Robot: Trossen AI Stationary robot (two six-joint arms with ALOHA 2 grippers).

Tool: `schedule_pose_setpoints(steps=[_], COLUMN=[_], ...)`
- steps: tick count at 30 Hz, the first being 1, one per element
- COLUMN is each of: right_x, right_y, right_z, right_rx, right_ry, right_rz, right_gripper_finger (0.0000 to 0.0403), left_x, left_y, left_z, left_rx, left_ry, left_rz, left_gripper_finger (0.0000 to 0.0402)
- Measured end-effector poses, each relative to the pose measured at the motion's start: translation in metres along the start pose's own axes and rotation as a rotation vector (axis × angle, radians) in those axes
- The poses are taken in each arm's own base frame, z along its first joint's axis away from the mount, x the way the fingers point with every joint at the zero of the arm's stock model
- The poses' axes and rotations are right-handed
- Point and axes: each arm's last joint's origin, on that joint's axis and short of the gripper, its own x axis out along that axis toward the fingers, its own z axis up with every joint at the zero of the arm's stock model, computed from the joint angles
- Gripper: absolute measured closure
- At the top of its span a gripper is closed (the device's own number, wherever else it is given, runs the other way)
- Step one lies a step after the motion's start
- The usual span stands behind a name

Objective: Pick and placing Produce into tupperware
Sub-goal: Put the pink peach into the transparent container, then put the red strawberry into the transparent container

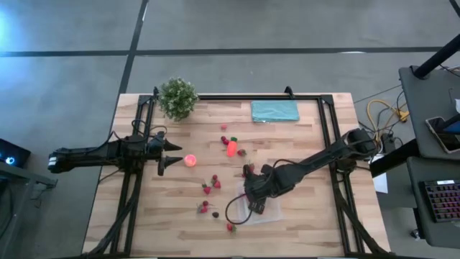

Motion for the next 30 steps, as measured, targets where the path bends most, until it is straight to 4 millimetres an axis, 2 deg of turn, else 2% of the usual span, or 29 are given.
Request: schedule_pose_setpoints(steps=[5,9,11,15,19,25,30], right_x=[-0.017,-0.031,-0.033,-0.023,-0.013,-0.001,0.007], right_y=[-0.001,-0.01,-0.02,-0.047,-0.068,-0.092,-0.103], right_z=[0.01,0.021,0.032,0.051,0.059,0.058,0.051], right_rx=[0.009,0.041,0.08,0.117,0.006,-0.085,-0.137], right_ry=[-0.036,-0.1,-0.079,0.021,0.053,0.13,0.188], right_rz=[-0.038,-0.184,-0.176,-0.101,-0.12,-0.098,-0.059], right_gripper_finger=[0.0188,0.0164,0.0159,0.0161,0.0172,0.0178,0.0179], left_x=[0.0,0.0,0.0,0.0,0.0,0.0,0.0], left_y=[0.0,0.0,0.0,0.0,0.0,0.0,0.0], left_z=[0.0,0.0,0.0,0.0,0.0,0.0,0.0], left_rx=[0.0,0.0,0.0,0.0,0.0,0.0,0.0], left_ry=[0.0,0.0,0.0,0.0,0.0,0.0,0.0], left_rz=[0.001,0.001,0.001,0.001,0.001,0.001,0.0], left_gripper_finger=[0.0185,0.0185,0.0185,0.0185,0.0185,0.0185,0.0185])
